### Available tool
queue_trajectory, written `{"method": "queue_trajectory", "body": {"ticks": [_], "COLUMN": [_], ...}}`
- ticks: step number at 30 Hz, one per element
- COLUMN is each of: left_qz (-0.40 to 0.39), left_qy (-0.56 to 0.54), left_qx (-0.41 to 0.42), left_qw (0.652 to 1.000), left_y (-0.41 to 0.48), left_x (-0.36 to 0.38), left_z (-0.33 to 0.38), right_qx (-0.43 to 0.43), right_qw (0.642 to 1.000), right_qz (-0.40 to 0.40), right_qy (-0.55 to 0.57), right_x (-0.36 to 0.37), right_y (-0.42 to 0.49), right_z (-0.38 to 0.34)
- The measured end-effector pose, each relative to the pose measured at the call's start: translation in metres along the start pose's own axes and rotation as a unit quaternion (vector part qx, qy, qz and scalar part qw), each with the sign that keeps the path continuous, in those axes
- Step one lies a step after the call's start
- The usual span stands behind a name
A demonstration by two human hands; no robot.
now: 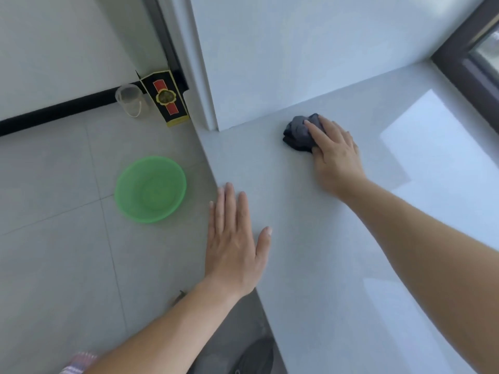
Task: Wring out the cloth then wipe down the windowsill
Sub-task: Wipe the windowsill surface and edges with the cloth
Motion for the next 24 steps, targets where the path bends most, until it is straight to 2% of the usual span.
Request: {"method": "queue_trajectory", "body": {"ticks": [2, 4, 6, 8, 11, 13, 14, 15, 18, 19, 22, 24], "left_qz": [-0.006, -0.019, -0.024, -0.027, -0.033, -0.038, -0.04, -0.041, -0.036, -0.032, -0.032, -0.046], "left_qy": [0.007, -0.001, -0.008, -0.001, 0.011, 0.015, 0.019, 0.025, 0.025, 0.019, 0.017, 0.025], "left_qx": [0.021, 0.038, 0.044, 0.048, 0.048, 0.048, 0.048, 0.045, 0.043, 0.047, 0.063, 0.075], "left_qw": [1.0, 0.999, 0.999, 0.998, 0.998, 0.998, 0.998, 0.998, 0.998, 0.998, 0.997, 0.996], "left_y": [-0.017, -0.032, -0.042, -0.046, -0.045, -0.045, -0.045, -0.046, -0.047, -0.047, -0.055, -0.064], "left_x": [0.004, 0.008, 0.011, 0.012, 0.012, 0.012, 0.012, 0.012, 0.01, 0.01, 0.013, 0.015], "left_z": [0.01, 0.017, 0.018, 0.016, 0.015, 0.016, 0.016, 0.016, 0.017, 0.017, 0.013, 0.009], "right_qx": [-0.044, -0.149, -0.207, -0.185, -0.05, 0.059, 0.086, 0.071, -0.148, -0.182, -0.185, -0.111], "right_qw": [0.999, 0.987, 0.973, 0.976, 0.996, 0.997, 0.996, 0.997, 0.986, 0.977, 0.977, 0.991], "right_qz": [-0.007, -0.055, -0.1, -0.113, -0.042, -0.003, -0.001, -0.005, -0.069, -0.1, -0.095, -0.051], "right_qy": [0.0, -0.011, -0.014, -0.033, -0.057, -0.045, -0.039, -0.033, -0.045, -0.045, -0.053, -0.049], "right_x": [0.005, 0.006, -0.004, -0.014, -0.017, -0.011, -0.005, 0.003, 0.027, 0.029, 0.018, 0.008], "right_y": [-0.031, -0.077, -0.109, -0.107, -0.062, -0.026, -0.015, -0.01, -0.03, -0.041, -0.043, -0.025], "right_z": [-0.019, -0.032, -0.024, -0.003, 0.02, 0.013, 0.0, -0.019, -0.069, -0.071, -0.047, -0.031]}}
Point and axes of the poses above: each hand's wrist, its own y-axis towards the middle knuckle, its own x-axis out of the palm, z = x × y, the point moved 4 cm from there along y, towards the middle knuckle, and after that the axes turned 11 degrees about -x, right-handed, at the moved point
